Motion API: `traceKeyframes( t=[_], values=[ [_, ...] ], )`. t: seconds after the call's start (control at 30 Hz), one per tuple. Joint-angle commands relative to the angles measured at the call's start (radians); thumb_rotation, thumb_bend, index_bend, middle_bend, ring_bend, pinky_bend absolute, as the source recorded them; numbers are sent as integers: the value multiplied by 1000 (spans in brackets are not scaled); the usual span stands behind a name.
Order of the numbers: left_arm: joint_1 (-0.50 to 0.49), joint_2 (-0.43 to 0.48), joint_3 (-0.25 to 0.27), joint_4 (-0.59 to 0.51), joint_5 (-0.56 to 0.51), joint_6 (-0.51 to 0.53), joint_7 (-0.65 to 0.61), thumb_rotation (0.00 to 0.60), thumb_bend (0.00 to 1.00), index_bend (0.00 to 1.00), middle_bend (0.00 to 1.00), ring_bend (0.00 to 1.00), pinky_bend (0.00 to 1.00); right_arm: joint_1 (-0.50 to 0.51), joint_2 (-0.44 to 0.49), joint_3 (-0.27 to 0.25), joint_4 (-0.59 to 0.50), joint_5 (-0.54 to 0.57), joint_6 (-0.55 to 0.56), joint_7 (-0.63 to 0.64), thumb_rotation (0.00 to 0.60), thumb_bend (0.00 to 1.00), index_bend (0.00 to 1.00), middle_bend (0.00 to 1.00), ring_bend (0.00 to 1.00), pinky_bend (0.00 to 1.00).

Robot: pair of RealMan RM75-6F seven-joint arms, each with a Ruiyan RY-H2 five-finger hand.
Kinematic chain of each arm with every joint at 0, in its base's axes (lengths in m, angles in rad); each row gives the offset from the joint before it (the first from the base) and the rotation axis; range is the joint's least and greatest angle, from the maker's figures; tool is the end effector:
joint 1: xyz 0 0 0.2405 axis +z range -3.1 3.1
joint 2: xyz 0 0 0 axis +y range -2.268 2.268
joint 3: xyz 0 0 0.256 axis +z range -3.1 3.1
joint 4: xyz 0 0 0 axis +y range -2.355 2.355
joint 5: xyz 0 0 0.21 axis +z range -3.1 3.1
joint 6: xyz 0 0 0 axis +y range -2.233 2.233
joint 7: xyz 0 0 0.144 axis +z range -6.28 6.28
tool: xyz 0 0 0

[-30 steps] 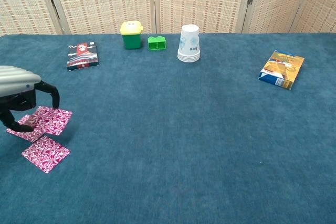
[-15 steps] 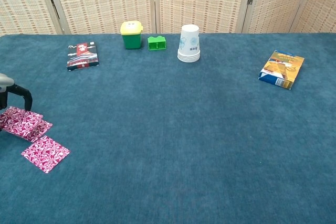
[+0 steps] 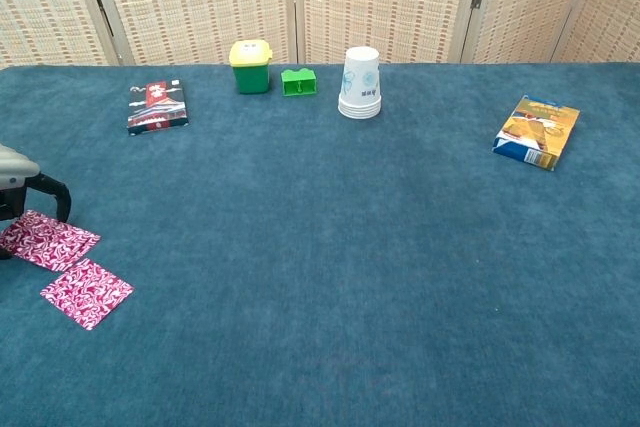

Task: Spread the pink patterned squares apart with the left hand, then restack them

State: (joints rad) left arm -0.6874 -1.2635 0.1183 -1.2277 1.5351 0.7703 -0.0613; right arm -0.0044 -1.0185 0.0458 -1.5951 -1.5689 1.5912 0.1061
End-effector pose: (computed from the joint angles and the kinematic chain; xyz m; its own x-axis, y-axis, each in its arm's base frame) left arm -0.2986 0.3290 0.0614 0.7520 0.4040 0.5209 0.6589 -0.4837 -0.5761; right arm -0.3196 -0.1519 0.2019 0.4087 0.0641 0.9104 -0.9122 -0.0022 0.4096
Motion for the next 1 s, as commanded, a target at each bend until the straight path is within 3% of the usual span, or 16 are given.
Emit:
traceKeyframes(
  t=[0.03,0.47,0.7,1.0],
  values=[
    [-9,-8,1,11,10,-8,-6,600,250,358,971,865,1000,0,0,0,-2,0,-1,-2,600,91,0,125,2,61],
    [-13,5,-10,-2,-1,-6,0,600,250,301,969,860,1000,-6,2,0,-9,1,6,-10,600,91,0,125,2,70],
    [26,58,0,-111,26,83,33,600,250,279,969,860,1000,-2,2,1,-7,-5,3,-6,600,91,0,125,2,72],
    [93,68,-2,-256,-17,151,212,600,250,301,968,860,1000,6,-4,2,10,-8,-6,13,600,91,0,125,2,72]
  ],
)
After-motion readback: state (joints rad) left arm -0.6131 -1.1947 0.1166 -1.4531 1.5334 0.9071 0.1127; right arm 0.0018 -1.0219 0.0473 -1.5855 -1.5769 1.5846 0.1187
